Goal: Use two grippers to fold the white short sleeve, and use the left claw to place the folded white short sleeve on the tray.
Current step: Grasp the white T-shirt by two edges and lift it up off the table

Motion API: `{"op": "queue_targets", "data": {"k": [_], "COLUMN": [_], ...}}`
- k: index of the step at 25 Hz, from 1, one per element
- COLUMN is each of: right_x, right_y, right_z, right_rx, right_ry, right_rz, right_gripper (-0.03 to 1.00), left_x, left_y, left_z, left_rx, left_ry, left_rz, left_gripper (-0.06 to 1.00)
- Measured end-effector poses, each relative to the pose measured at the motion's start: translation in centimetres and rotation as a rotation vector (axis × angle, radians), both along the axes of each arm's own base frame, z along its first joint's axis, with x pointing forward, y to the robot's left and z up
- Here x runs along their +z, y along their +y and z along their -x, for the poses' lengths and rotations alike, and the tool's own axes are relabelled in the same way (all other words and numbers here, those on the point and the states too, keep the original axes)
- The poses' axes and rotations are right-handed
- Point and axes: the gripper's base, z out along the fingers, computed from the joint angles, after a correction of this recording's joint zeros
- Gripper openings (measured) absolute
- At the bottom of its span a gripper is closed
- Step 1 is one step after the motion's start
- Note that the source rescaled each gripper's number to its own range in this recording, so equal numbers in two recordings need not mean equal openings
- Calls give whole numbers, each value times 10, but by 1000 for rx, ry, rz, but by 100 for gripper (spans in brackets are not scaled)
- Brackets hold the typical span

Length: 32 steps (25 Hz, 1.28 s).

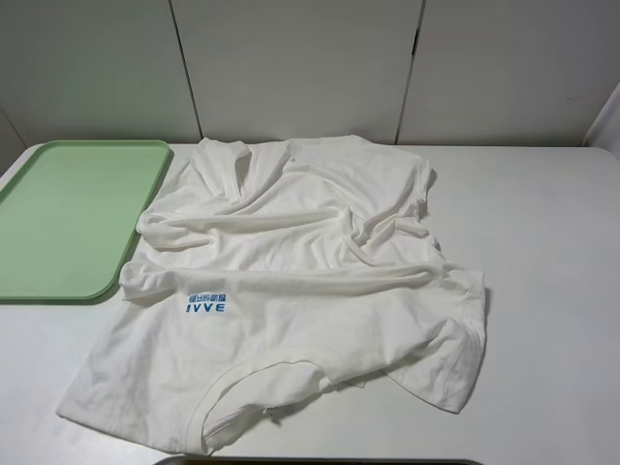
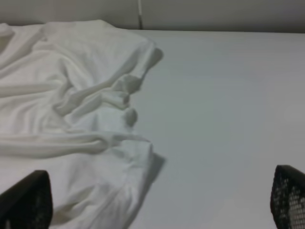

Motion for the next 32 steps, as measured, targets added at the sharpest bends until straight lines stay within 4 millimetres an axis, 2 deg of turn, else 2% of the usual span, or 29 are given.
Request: {"op": "queue_targets", "data": {"k": [5, 6, 7, 10, 12, 13, 15, 16, 19, 21, 23, 25, 27, 32], "right_x": [18, 23, 34, 51, 57, 57, 58, 58, 54, 44, 33, 21, 16, -9], "right_y": [3, 4, 5, 10, 15, 15, 23, 32, 44, 70, 88, 103, 109, 124], "right_z": [-15, -25, -45, -80, -97, -97, -113, -128, -144, -162, -170, -177, -180, -192], "right_rx": [29, 44, 82, 177, 231, 231, 296, 365, 451, 616, 740, 843, 881, 963], "right_ry": [58, 94, 138, 146, 151, 151, 169, 190, 216, 254, 272, 285, 298, 381], "right_rz": [-15, -2, 48, 115, 142, 142, 174, 208, 258, 350, 434, 510, 539, 593], "right_gripper": [100, 100, 100, 100, 100, 100, 100, 100, 100, 100, 100, 100, 100, 100], "left_x": [28, 28, 51, 71, 74, 76, 80, 79, 72, 70, 59, 52, 37, 20], "left_y": [1, 1, 1, -2, -2, -4, -10, -14, -26, -30, -48, -57, -74, -85], "left_z": [-16, -16, -36, -62, -67, -71, -85, -90, -106, -110, -125, -132, -145, -159], "left_rx": [-4, -4, -20, -115, -135, -171, -285, -350, -496, -554, -706, -776, -924, -1033], "left_ry": [59, 59, 111, 149, 153, 161, 188, 201, 253, 268, 336, 371, 440, 508], "left_rz": [12, 12, 23, 5, -3, -17, -76, -109, -184, -220, -307, -355, -442, -515], "left_gripper": [99, 99, 99, 99, 99, 99, 99, 99, 98, 98, 98, 98, 98, 98]}}
